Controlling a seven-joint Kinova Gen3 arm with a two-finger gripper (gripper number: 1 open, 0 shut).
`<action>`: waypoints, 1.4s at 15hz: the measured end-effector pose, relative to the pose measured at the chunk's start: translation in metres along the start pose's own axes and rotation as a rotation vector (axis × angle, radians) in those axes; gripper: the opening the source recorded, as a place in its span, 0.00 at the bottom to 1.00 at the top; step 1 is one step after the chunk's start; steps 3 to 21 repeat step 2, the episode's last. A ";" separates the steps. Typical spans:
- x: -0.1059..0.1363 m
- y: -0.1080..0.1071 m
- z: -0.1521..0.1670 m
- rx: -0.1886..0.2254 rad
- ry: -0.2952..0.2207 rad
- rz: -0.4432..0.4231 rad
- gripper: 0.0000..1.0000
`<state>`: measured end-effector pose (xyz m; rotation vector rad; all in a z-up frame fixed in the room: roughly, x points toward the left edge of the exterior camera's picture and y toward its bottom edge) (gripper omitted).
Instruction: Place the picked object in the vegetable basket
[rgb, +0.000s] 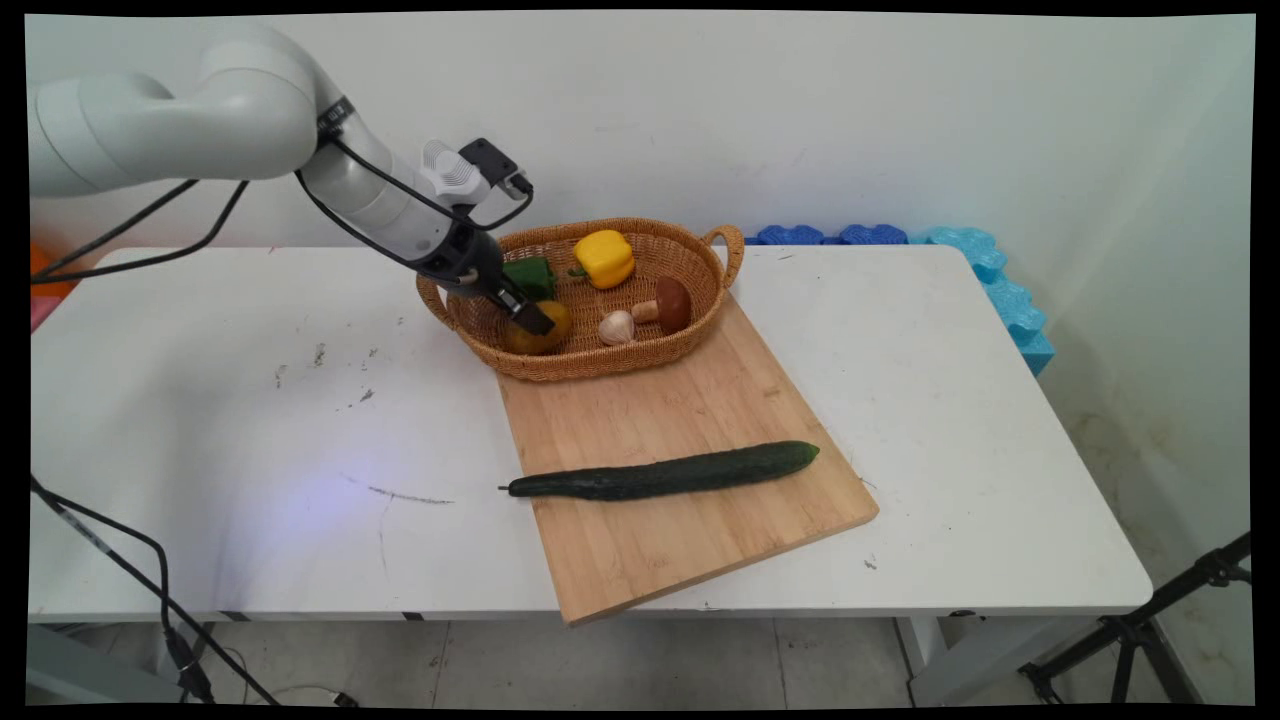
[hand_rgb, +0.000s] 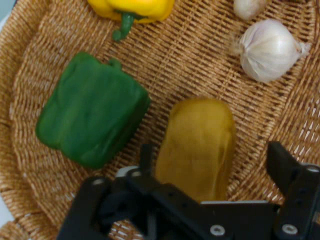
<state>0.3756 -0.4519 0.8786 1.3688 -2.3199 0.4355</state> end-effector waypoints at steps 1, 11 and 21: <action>0.001 0.000 0.001 0.001 0.004 0.000 1.00; 0.001 0.000 0.002 0.001 0.007 0.000 1.00; 0.001 0.000 0.002 0.001 0.007 0.000 1.00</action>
